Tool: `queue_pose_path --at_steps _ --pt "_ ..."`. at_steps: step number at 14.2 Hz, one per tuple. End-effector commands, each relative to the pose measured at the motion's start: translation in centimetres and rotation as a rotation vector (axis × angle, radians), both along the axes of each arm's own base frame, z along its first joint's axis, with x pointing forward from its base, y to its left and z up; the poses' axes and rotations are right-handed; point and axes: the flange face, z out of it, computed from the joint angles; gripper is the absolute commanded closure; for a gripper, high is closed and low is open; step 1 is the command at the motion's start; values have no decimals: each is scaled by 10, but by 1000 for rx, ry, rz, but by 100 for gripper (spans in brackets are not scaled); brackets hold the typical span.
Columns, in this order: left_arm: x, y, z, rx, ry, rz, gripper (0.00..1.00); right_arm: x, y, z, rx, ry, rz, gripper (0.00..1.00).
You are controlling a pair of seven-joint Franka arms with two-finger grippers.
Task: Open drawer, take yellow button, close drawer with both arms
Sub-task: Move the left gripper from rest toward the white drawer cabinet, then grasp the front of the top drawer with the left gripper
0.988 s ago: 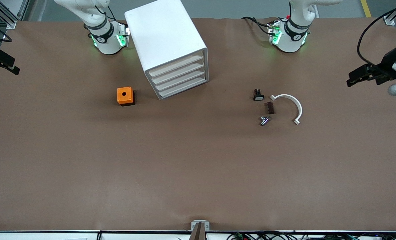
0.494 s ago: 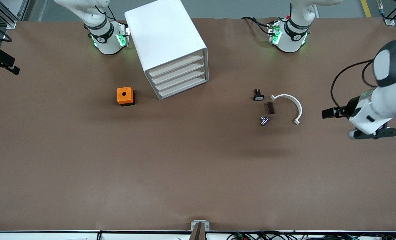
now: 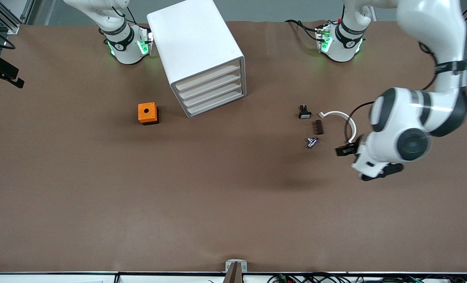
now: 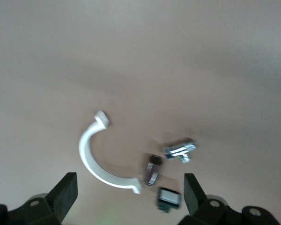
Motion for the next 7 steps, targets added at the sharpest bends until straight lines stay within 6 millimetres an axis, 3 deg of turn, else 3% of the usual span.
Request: queue_pose_path --at_steps 1,3,7 --pt "-18 -54 -12 106 9 130 0 -4 2 5 -1 -12 -2 0" --pt "-37 -99 -24 142 73 222 0 -4 1 5 -1 -12 -3 0" --pt "-49 -134 -31 76 266 498 0 -4 1 5 -1 -10 -3 0"
